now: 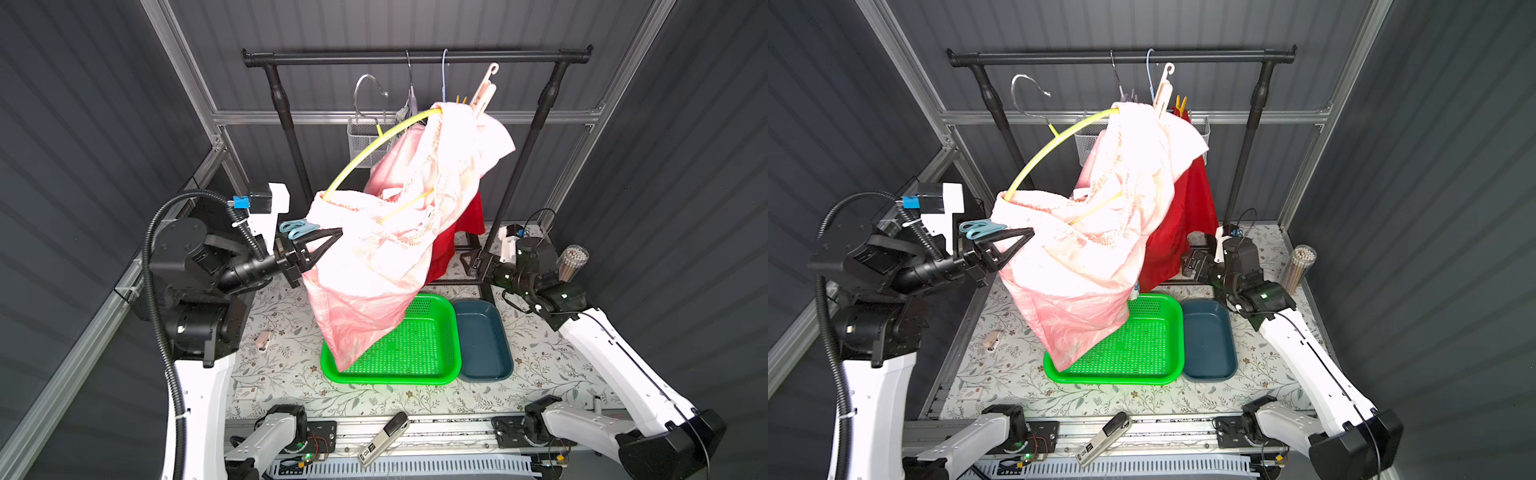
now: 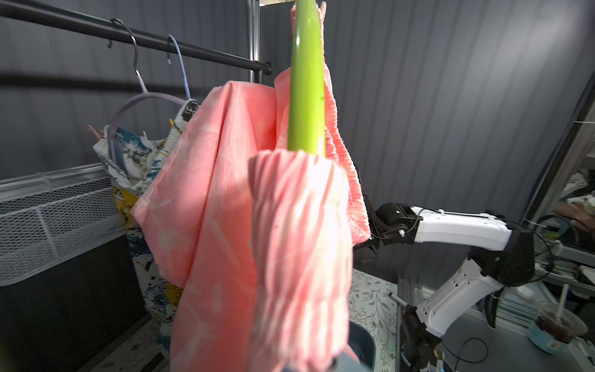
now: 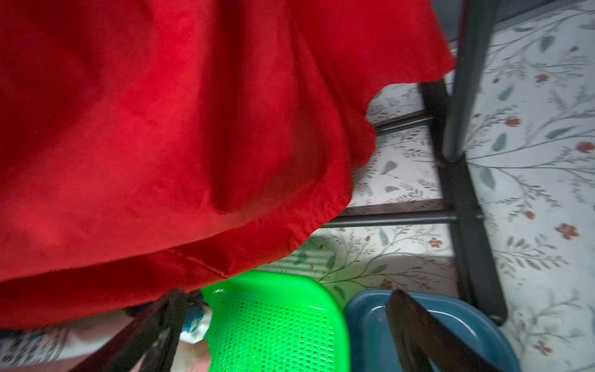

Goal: Remove the clothespins securing shorts to the hanger
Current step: Adjust the shorts in the basket.

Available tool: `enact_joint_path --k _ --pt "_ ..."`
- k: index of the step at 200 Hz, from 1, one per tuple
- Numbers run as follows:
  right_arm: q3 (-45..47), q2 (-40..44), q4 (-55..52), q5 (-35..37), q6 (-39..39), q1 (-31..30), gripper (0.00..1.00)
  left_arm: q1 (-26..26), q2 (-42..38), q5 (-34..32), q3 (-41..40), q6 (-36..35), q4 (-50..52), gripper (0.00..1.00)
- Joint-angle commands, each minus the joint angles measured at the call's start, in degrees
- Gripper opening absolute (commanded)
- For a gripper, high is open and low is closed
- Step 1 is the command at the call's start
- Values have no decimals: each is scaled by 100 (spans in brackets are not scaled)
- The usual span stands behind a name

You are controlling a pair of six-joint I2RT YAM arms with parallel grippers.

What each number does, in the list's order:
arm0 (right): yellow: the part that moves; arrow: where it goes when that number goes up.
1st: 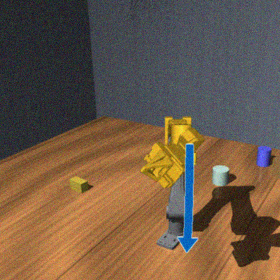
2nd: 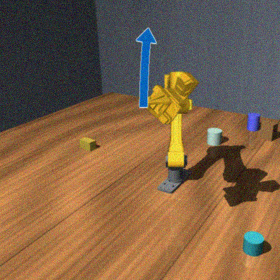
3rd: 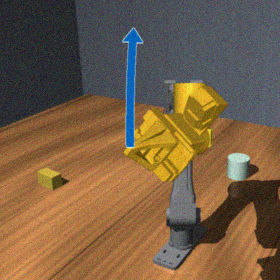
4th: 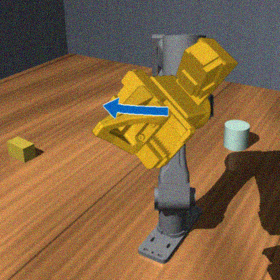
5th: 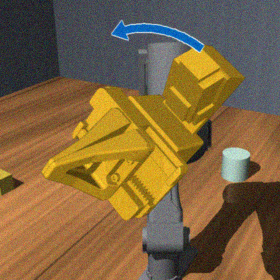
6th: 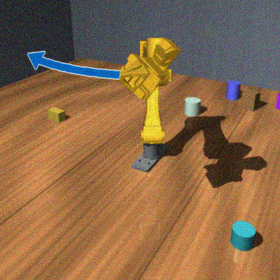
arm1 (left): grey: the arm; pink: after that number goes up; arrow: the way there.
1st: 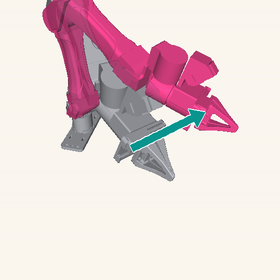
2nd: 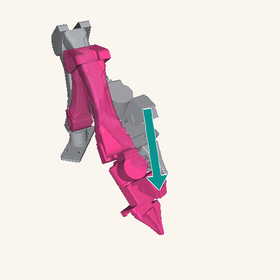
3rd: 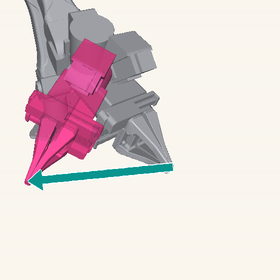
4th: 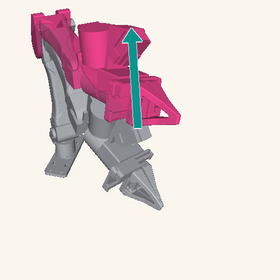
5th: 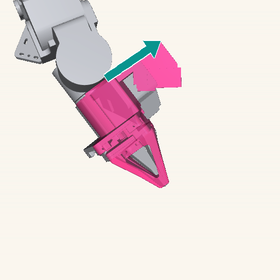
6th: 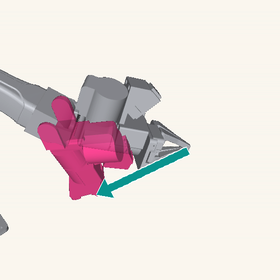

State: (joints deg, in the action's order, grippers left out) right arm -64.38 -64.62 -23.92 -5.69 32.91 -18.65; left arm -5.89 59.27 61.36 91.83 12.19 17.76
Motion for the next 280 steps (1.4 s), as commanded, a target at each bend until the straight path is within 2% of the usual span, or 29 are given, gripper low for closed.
enact_joint_path --k 1,26,51,71,87,122,143,162,190,239,258,280 --pt "-76 20 18 -319 -134 293 99 9 -41 878 -174 128 -897 0" --pt "-234 20 140 -527 -153 553 99 9 -30 1226 -177 -769 77 0" --pt "-459 -9 462 -715 -200 591 99 9 -33 1412 -8 -2106 1805 0" --pt "-655 -92 524 -850 -166 591 99 9 -102 1194 10 -3008 2933 0" --pt "-724 -128 570 -1017 -62 585 99 9 -198 941 -161 -3195 3132 0" --pt "-593 -52 611 -1628 230 322 99 9 -409 571 -544 -2704 2302 0" --pt "-451 20 408 -1514 193 -85 99 9 -486 523 -714 -2214 1527 0" --pt "-254 239 237 -1417 260 -324 99 9 -495 179 -843 -1890 1025 0" --pt "108 481 31 -1083 519 -358 99 9 -552 -404 -1344 -1134 -71 0" --pt "376 746 -82 -796 855 -358 99 -15 -285 -368 -1580 2 -1580 0" --pt "435 775 -34 -830 883 -357 99 -254 -111 -410 -1529 162 -1868 0" --pt "478 685 131 -1054 961 -358 99 -933 198 -706 -1232 -216 -1442 0"
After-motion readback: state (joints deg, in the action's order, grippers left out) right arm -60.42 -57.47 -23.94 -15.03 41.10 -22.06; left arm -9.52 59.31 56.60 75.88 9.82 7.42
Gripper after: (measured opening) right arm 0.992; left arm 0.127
